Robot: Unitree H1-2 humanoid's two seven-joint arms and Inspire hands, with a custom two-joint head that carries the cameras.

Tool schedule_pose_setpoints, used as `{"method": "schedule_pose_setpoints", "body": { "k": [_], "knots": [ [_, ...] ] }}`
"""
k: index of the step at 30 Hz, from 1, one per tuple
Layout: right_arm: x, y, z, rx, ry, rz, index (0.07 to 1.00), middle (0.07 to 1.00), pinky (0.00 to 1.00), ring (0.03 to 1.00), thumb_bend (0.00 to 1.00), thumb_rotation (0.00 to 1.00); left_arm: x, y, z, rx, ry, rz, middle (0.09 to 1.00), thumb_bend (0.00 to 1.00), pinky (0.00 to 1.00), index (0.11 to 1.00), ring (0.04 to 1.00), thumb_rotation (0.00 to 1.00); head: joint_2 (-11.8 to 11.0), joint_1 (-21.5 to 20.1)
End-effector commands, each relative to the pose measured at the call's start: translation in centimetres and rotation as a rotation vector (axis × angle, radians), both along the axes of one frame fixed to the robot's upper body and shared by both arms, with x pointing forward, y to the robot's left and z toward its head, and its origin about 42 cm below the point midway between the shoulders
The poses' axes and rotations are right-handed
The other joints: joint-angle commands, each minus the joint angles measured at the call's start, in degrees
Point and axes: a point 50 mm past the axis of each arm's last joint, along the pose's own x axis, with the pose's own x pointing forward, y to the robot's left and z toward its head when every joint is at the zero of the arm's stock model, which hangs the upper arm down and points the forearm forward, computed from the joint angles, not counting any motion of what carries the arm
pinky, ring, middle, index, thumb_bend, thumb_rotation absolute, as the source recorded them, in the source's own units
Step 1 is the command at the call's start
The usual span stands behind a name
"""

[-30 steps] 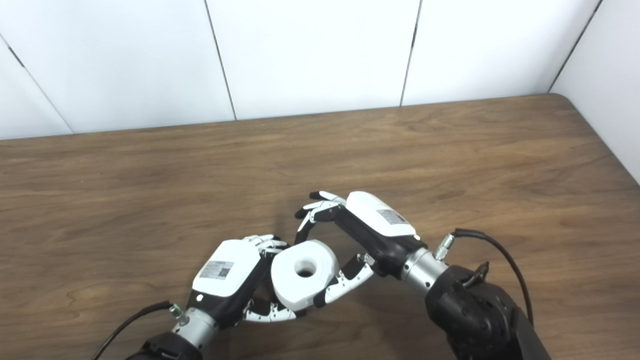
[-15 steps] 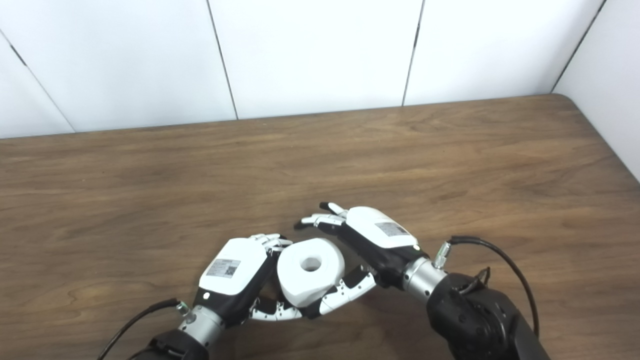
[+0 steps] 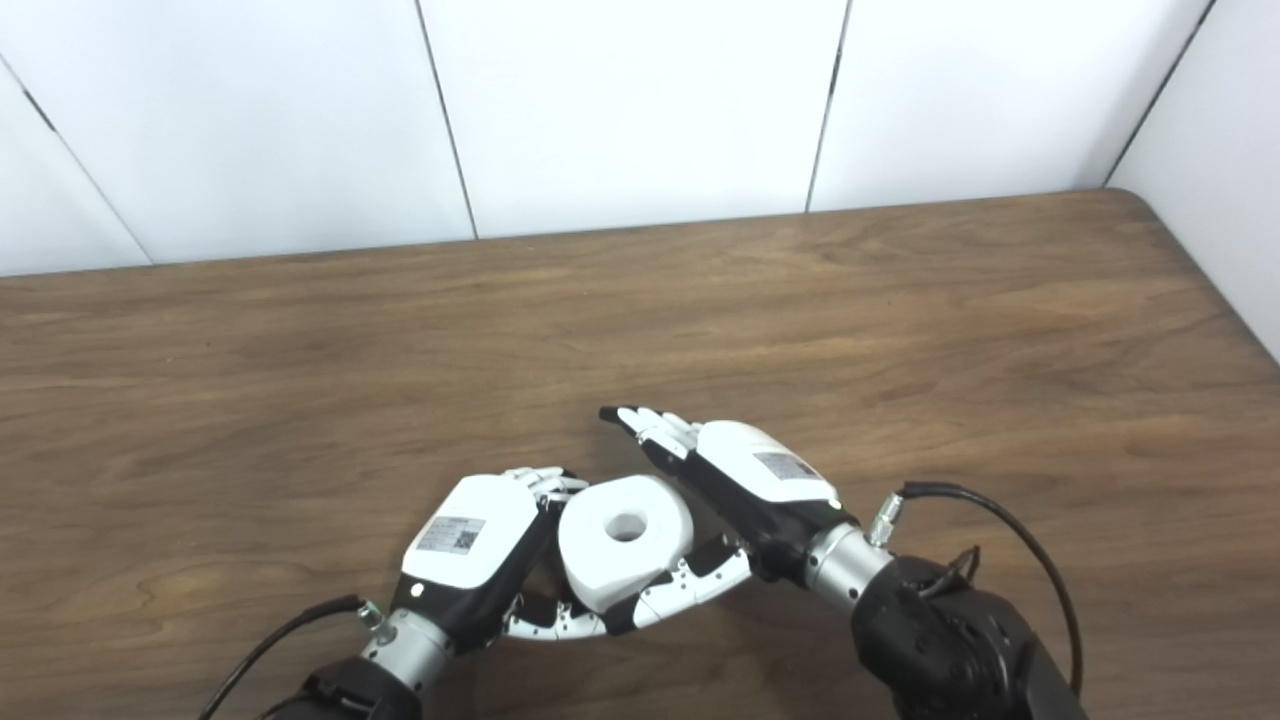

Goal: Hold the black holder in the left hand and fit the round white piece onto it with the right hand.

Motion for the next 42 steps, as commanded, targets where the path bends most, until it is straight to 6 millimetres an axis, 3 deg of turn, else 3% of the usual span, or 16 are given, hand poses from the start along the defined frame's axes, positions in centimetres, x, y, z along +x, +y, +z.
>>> {"method": "schedule_pose_setpoints", "body": {
  "k": [1,17,28,42],
  "knots": [
    [0.3,-0.1,1.5,0.015,-0.068,-0.002,1.000,1.000,1.00,1.000,1.00,0.55,-0.7,-0.3,-2.0,0.057,0.110,-0.034,0.773,0.52,0.84,0.488,0.847,0.05,0.1,-0.1],
    [0.3,-2.2,5.5,0.074,-0.074,-0.001,1.000,1.000,1.00,1.000,1.00,0.57,-0.5,0.3,-2.2,0.049,0.119,-0.030,0.773,0.52,0.85,0.488,0.850,0.05,-0.6,-0.5],
    [0.2,-4.0,5.4,0.141,-0.049,-0.056,1.000,1.000,0.97,1.000,1.00,0.66,-0.3,1.4,-2.3,0.022,0.128,-0.018,0.769,0.52,0.84,0.488,0.852,0.05,-1.0,-1.0],
    [0.0,-4.1,4.7,0.140,-0.049,-0.121,1.000,1.000,0.91,1.000,0.98,0.73,0.1,2.6,-2.2,0.039,0.129,0.005,0.775,0.52,0.85,0.490,0.854,0.06,-1.2,-2.0]
  ]
}}
